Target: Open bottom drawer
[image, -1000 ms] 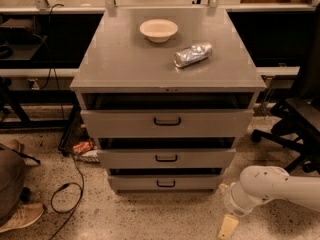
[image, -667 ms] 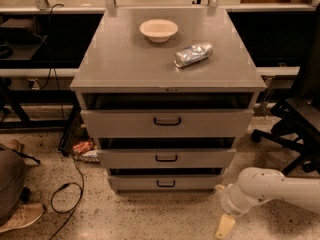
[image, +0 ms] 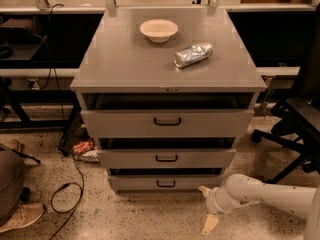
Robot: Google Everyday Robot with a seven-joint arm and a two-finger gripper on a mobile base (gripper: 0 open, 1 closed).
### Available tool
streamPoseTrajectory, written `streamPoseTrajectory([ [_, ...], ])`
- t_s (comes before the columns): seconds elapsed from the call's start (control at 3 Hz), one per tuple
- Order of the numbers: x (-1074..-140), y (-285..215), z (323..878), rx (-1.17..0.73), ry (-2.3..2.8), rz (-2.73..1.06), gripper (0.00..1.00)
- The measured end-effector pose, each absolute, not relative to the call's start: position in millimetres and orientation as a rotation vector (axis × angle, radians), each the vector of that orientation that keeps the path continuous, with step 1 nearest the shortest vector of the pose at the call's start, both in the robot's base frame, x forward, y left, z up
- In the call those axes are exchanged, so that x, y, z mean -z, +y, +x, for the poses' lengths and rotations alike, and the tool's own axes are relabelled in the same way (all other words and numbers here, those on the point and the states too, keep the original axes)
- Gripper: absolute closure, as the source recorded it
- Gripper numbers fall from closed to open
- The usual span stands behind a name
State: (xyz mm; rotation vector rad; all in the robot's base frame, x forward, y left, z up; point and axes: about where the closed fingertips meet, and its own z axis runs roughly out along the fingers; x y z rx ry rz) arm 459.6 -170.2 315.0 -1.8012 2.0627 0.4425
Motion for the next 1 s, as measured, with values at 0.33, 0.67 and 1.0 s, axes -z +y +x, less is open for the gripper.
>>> streamPoseTrajectory([
  [0.33, -314, -171, 461, -0.436, 2.061, -1.804, 0.0],
  [0.67, -293, -176, 477, -0.393, 2.031, -1.825, 0.0],
  [1.0, -249, -190, 504, -0.324, 2.023, -1.807, 0.0],
])
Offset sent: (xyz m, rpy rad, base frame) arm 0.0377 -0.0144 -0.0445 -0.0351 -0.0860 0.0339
